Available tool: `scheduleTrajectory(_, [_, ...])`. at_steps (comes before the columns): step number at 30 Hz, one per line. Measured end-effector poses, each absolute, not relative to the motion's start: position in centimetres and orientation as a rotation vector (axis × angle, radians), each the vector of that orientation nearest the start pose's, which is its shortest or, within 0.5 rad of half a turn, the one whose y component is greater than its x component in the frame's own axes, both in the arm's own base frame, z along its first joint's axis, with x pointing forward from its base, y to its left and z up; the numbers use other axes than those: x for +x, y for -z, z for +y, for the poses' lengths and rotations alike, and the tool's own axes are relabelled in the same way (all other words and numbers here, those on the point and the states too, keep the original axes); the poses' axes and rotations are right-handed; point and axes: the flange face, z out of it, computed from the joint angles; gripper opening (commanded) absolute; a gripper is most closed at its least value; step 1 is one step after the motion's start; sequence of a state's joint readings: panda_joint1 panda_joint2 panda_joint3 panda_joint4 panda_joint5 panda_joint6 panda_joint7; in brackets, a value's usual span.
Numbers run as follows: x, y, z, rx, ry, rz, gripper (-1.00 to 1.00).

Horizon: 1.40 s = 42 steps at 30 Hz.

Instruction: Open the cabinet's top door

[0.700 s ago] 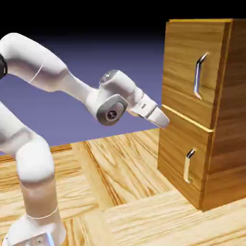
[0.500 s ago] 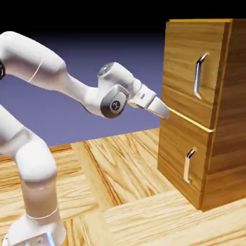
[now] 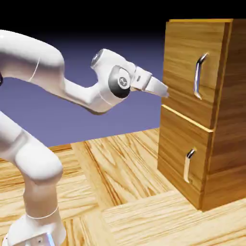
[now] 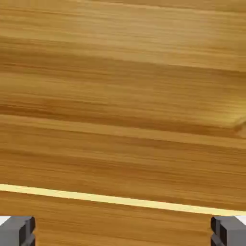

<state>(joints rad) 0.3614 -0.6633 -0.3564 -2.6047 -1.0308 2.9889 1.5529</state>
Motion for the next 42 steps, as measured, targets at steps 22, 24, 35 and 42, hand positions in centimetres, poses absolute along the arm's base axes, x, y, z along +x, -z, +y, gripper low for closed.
scheduleTrajectory(22, [39.2, -58.4, 0.3, -1.994, 1.603, 0.723, 0.00])
scheduleTrajectory(24, [39.5, -58.3, -0.4, -1.964, 1.622, 0.718, 0.00])
scheduleTrajectory(35, [41.7, -57.2, -4.6, -1.808, 1.704, 0.684, 0.00])
scheduleTrajectory(42, [44.5, -56.6, -6.0, -1.763, 1.717, 0.672, 0.00])
